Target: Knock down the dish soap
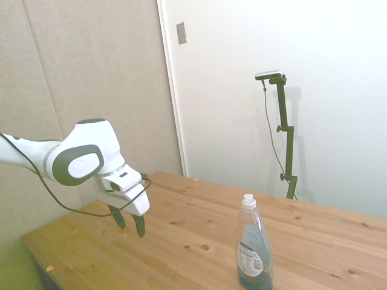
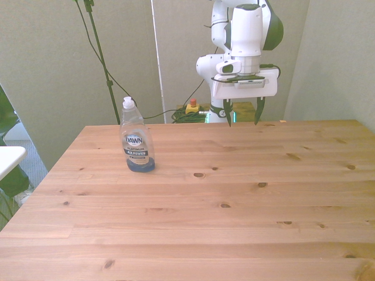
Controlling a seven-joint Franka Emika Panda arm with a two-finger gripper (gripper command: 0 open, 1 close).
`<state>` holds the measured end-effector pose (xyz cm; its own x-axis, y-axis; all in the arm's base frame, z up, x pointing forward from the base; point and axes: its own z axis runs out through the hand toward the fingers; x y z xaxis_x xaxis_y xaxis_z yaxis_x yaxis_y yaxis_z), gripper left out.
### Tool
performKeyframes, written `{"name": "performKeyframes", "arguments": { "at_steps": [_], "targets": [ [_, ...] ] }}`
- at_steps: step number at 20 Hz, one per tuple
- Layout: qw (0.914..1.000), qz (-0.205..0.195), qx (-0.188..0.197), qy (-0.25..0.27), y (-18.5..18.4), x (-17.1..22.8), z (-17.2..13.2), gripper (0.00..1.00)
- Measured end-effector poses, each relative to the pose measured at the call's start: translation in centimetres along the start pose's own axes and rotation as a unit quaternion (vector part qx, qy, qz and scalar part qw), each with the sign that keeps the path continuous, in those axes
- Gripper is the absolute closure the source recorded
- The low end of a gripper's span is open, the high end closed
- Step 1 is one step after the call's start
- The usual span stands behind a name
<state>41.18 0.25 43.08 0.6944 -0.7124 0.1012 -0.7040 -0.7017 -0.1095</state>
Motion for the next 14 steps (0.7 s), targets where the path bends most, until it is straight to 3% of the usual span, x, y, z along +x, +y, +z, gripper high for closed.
{"name": "performKeyframes", "arguments": {
  "at_steps": [6, 11, 12, 14],
  "targets": [
    [0.9995, 0.022, 0.01, 0.02, 0.2, 1.1, -1.1, 0.0],
    [0.9944, 0.067, 0.012, 0.081, 4.5, 7.1, -3.4, 0.0],
    [0.9929, 0.076, 0.01, 0.091, 5.5, 8.3, -3.8, 1.0],
    [0.9903, 0.092, 0.006, 0.104, 7.4, 10.5, -4.5, 1.0]
  ]
}}
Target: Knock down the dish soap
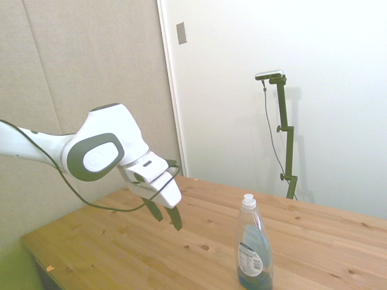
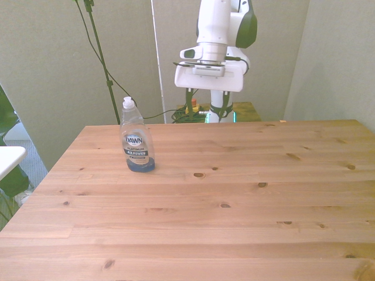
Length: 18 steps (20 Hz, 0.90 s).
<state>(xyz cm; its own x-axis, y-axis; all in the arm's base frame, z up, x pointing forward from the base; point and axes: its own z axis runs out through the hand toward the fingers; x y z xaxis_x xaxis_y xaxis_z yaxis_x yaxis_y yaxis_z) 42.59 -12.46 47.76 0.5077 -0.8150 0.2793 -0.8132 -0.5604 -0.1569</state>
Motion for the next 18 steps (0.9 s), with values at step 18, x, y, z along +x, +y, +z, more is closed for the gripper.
{"name": "performKeyframes", "arguments": {
  "at_steps": [18],
  "targets": [
    [0.9975, 0.06, -0.033, 0.017, 8.9, 10.0, 2.8, 1.0]
  ]
}}
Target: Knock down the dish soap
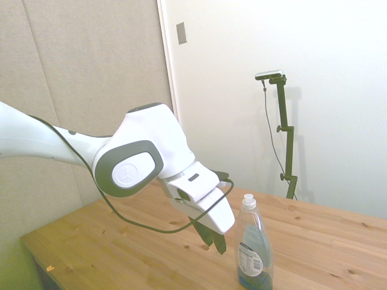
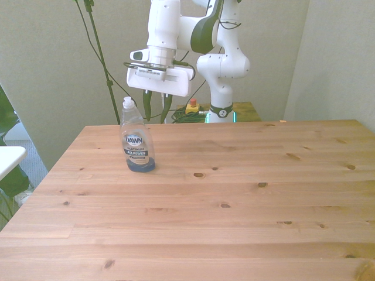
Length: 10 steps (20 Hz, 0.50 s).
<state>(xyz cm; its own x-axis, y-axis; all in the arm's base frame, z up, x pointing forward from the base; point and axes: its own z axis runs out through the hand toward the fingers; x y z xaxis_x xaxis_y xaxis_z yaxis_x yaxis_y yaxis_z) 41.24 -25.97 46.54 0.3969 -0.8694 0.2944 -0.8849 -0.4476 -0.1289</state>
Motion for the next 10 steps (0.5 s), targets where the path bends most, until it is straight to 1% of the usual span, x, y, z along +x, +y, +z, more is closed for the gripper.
{"name": "performKeyframes", "arguments": {
  "at_steps": [5, 10],
  "targets": [
    [0.9999, 0.0, -0.006, 0.01, -0.1, 1.5, 1.1, 1.0],
    [0.9998, 0.0, -0.007, 0.02, -1.4, 3.3, 1.4, 1.0]
  ]
}}
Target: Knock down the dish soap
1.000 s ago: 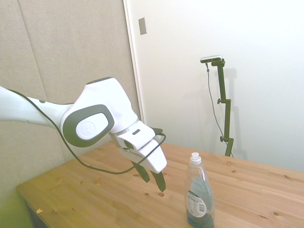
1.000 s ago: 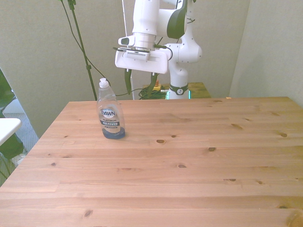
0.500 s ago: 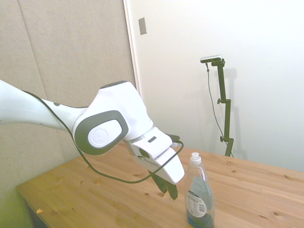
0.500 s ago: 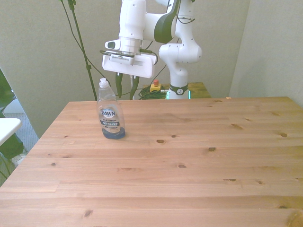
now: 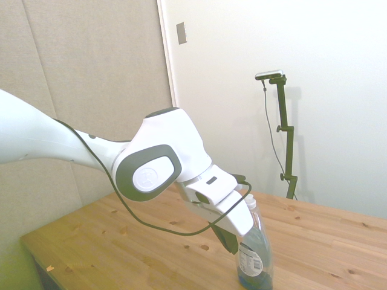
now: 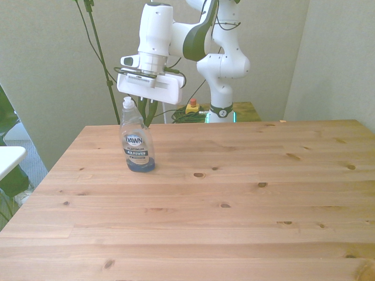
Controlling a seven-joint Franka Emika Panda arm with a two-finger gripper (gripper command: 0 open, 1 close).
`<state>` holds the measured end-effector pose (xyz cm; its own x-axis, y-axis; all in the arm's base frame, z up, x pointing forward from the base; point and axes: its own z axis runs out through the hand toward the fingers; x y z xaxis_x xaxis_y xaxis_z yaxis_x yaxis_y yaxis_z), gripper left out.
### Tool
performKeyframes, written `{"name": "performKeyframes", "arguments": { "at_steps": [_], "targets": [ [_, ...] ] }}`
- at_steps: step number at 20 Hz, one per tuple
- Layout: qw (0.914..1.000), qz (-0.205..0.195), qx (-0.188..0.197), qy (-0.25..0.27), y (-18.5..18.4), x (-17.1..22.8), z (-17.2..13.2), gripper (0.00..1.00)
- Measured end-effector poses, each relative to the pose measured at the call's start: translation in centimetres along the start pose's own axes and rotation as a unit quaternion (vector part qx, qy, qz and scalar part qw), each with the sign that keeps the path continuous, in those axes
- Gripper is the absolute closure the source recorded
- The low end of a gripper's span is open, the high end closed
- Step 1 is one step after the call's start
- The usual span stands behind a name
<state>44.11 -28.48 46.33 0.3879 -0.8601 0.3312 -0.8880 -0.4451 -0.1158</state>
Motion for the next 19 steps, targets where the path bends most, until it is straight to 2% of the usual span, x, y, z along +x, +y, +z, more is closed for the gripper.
{"name": "performKeyframes", "arguments": {
  "at_steps": [6, 13, 19],
  "targets": [
    [0.9995, 0.01, 0.007, 0.029, -3.4, 4.1, -0.5, 1.0],
    [0.9974, 0.034, 0.007, 0.063, -7.0, 9.2, 3.0, 1.0],
    [0.9937, 0.066, 0.039, 0.081, -8.8, 11.9, 4.4, 1.0]
  ]
}}
